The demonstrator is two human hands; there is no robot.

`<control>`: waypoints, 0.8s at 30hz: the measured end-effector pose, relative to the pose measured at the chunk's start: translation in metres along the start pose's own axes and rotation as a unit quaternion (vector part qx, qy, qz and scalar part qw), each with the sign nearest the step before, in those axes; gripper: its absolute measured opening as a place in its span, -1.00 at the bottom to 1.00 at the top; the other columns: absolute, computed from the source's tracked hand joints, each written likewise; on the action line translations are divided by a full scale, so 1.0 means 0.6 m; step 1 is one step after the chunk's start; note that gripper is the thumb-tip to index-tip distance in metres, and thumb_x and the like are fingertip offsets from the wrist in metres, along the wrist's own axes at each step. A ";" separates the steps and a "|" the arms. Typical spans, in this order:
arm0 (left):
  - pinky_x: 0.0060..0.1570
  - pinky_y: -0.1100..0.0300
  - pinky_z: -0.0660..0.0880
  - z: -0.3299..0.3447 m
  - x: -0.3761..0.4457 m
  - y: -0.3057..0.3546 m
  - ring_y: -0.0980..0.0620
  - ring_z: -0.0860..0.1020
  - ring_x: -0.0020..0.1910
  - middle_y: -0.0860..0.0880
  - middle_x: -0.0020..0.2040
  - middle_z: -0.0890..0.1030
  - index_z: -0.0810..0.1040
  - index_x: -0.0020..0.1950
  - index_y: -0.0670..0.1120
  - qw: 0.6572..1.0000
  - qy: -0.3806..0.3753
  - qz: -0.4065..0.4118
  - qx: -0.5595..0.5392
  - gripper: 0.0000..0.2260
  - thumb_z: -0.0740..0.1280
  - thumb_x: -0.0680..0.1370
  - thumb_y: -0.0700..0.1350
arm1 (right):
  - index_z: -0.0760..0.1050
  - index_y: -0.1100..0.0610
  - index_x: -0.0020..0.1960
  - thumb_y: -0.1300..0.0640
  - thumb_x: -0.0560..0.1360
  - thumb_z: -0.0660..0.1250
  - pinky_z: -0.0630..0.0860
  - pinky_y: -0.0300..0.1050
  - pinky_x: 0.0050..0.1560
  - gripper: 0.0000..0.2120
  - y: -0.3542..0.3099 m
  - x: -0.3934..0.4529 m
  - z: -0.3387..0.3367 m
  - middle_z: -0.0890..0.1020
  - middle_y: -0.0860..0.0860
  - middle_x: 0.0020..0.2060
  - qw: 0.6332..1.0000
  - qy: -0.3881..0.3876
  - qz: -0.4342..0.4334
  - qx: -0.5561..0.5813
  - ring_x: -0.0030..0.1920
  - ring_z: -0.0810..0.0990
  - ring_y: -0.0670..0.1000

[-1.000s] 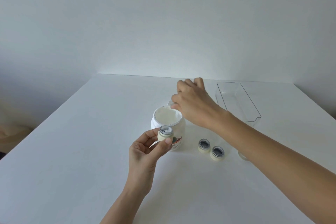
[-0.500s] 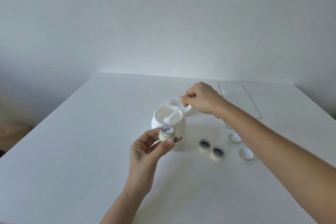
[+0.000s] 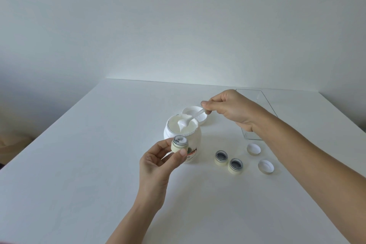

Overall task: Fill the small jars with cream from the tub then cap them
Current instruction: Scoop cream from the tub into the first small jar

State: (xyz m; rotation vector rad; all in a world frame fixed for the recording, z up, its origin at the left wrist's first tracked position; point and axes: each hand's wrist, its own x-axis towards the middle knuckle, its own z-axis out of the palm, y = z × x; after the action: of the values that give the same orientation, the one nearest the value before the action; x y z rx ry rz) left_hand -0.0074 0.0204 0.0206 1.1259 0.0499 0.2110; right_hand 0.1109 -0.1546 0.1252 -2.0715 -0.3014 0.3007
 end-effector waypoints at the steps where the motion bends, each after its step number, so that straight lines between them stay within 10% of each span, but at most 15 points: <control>1: -0.03 0.18 0.61 0.000 0.000 0.000 -0.14 0.71 -0.05 -0.14 -0.05 0.74 0.68 -0.03 -0.11 1.000 0.000 0.001 -0.001 -0.68 0.57 0.26 -0.09 | 0.58 0.09 -0.33 0.00 0.51 0.36 0.27 -0.16 0.11 -0.72 -0.001 -0.005 0.003 0.61 -0.18 -0.25 1.000 -0.003 0.001 -0.007 0.07 0.49 -0.05; 5: -0.01 0.15 0.61 0.000 0.000 -0.001 -0.17 0.71 -0.03 -0.14 -0.03 0.73 0.68 0.00 -0.13 1.000 -0.004 0.003 -0.002 -0.66 0.58 0.26 -0.10 | 0.57 0.09 -0.33 0.00 0.52 0.35 0.30 -0.17 0.00 -0.71 -0.003 -0.019 0.014 0.60 -0.17 -0.21 0.999 -0.007 0.003 -0.050 0.07 0.49 -0.10; 12: 0.00 0.15 0.61 0.000 0.000 -0.002 -0.18 0.71 -0.03 -0.16 -0.01 0.73 0.66 0.02 -0.17 1.000 -0.003 -0.001 0.001 -0.62 0.59 0.25 -0.12 | 0.54 0.09 -0.40 0.01 0.52 0.35 0.18 -0.17 -0.37 -0.66 -0.017 -0.033 0.005 0.25 -0.17 -0.73 0.991 0.010 -0.009 -0.134 -0.63 0.30 -0.17; 18: 0.04 0.11 0.62 0.000 0.000 -0.001 -0.18 0.71 -0.03 -0.17 -0.03 0.73 0.67 0.00 -0.16 1.000 -0.001 0.001 0.000 -0.64 0.58 0.25 -0.11 | 0.56 0.09 -0.37 -0.02 0.51 0.34 0.18 -0.19 -0.38 -0.68 -0.020 -0.047 0.004 0.23 -0.13 -0.67 0.990 0.067 -0.066 -0.108 -0.59 0.24 -0.12; 24: 0.00 0.15 0.61 -0.002 0.000 -0.001 -0.14 0.70 -0.06 -0.17 -0.08 0.73 0.67 -0.02 -0.15 1.000 0.003 -0.001 -0.007 -0.66 0.57 0.25 -0.09 | 0.59 0.03 -0.27 -0.01 0.50 0.36 0.28 -0.09 0.03 -0.79 0.004 -0.072 0.044 0.45 -0.13 -0.29 0.931 0.193 -0.257 -0.172 -0.20 0.42 -0.21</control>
State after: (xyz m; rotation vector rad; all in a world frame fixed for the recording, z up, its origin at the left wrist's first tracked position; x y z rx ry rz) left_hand -0.0076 0.0210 0.0195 1.1123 0.0543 0.2125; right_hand 0.0616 -0.1489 0.1139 -2.2379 -0.6725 -0.5060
